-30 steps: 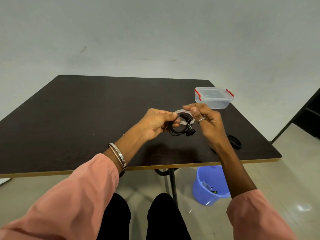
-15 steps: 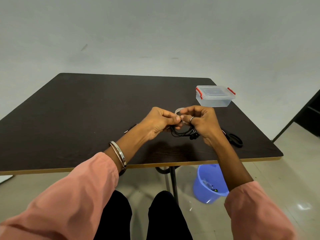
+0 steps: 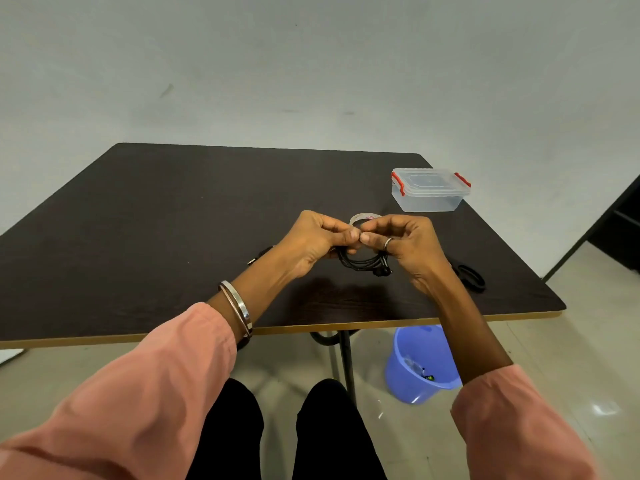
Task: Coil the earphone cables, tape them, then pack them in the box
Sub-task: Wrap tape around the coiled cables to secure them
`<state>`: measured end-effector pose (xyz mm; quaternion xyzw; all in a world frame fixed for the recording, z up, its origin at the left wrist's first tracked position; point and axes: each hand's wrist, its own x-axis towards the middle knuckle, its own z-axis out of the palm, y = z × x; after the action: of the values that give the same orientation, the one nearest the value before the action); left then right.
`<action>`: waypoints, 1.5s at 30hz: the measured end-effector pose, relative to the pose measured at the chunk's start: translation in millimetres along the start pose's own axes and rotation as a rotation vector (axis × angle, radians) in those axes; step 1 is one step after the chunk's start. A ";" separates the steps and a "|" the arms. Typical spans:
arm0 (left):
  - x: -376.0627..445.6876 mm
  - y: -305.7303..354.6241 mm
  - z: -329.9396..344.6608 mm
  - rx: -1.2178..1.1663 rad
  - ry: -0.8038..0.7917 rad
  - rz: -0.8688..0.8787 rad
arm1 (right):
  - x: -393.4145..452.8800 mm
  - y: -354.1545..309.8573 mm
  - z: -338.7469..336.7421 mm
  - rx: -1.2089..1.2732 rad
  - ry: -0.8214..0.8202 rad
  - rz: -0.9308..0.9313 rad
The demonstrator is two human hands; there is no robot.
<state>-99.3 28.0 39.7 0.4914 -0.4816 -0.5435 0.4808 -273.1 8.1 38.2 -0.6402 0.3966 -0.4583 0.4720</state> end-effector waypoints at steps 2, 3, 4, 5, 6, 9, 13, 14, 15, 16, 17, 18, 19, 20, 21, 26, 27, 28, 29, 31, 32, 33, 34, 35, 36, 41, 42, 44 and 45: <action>0.2 -0.5 0.1 0.021 0.008 0.003 | -1.1 0.7 0.0 -0.086 -0.019 -0.041; 0.5 -0.9 0.1 0.028 0.012 0.004 | -1.6 1.0 0.1 -0.133 -0.027 -0.058; 0.8 -1.0 0.1 0.037 0.015 0.007 | -1.9 1.2 0.4 -0.169 -0.033 -0.074; 1.0 -1.2 0.5 0.050 0.019 0.010 | -2.1 2.1 0.5 -0.197 -0.033 -0.086; 1.2 -1.1 0.9 0.066 0.023 0.014 | -2.1 2.8 1.1 -0.218 -0.030 -0.098; 1.0 -2.2 2.9 0.106 0.044 0.023 | -1.2 5.4 3.1 -0.271 -0.023 -0.127; 2.1 -6.7 3.5 0.126 0.076 0.035 | -0.4 8.4 5.9 -0.426 0.041 -0.184; 2.0 -7.4 3.6 0.112 0.080 0.033 | -0.7 9.1 6.5 -0.476 0.072 -0.213; 2.0 -7.9 4.0 0.090 0.085 0.026 | -1.0 11.0 7.0 -0.525 0.102 -0.250; 2.0 -8.3 4.5 0.062 0.092 0.013 | -1.7 12.9 8.2 -0.570 0.127 -0.297; 1.7 -8.6 5.4 0.031 0.098 -0.001 | -2.5 15.6 9.5 -0.622 0.147 -0.351; 1.8 -9.1 6.4 0.000 0.104 -0.014 | -2.9 18.7 11.1 -0.675 0.162 -0.411; 1.6 -9.4 7.2 -0.025 0.108 -0.024 | -3.1 21.9 12.9 -0.726 0.173 -0.461; 1.6 -9.8 7.9 -0.042 0.110 -0.032 | -2.8 25.5 13.8 -0.773 0.184 -0.492; 1.6 -10.1 8.3 -0.056 0.111 -0.039 | -2.9 27.7 14.4 -0.821 0.201 -0.512; 2.1 -10.2 10.3 -0.109 0.134 -0.036 | -7.4 31.9 19.2 -0.983 0.273 -0.568; 1.9 -10.4 11.1 -0.111 0.143 -0.026 | -7.8 31.6 19.7 -0.962 0.279 -0.564; 1.9 -11.0 11.9 -0.112 0.152 -0.015 | -8.0 30.3 19.5 -0.920 0.281 -0.548; 1.4 -11.4 12.7 -0.111 0.159 -0.003 | -8.2 27.8 18.9 -0.860 0.272 -0.509; 1.2 -12.8 12.5 -0.099 0.168 0.026 | -8.7 22.5 17.2 -0.706 0.210 -0.355; 2.0 -13.5 11.7 -0.091 0.168 0.043 | -8.9 19.8 15.9 -0.616 0.163 -0.247; 2.7 -13.8 10.3 -0.085 0.166 0.060 | -9.6 16.5 14.7 -0.504 0.112 -0.132; 3.0 -14.2 8.1 -0.081 0.162 0.077 | -10.5 13.5 14.7 -0.363 0.070 -0.023; 3.0 -13.7 6.6 -0.075 0.151 0.095 | -11.6 10.3 13.8 -0.209 0.048 0.064; 2.9 -13.5 5.4 -0.065 0.139 0.114 | -12.2 7.2 13.0 -0.053 0.045 0.128; -2.0 -12.0 2.5 -0.038 0.110 0.192 | -7.1 -4.4 14.1 0.317 0.112 0.247; -2.1 -12.1 2.1 -0.041 0.104 0.201 | -4.4 -3.3 14.6 0.329 0.136 0.257; -3.2 -12.5 1.4 -0.053 0.097 0.211 | -0.4 -1.6 14.9 0.330 0.173 0.267; -4.3 -12.3 1.2 -0.060 0.097 0.212 | 1.2 -1.3 15.1 0.318 0.180 0.266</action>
<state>-100.9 33.2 27.9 0.4490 -0.4903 -0.4795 0.5728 -258.2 10.9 37.7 -0.4565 0.4407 -0.5040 0.5860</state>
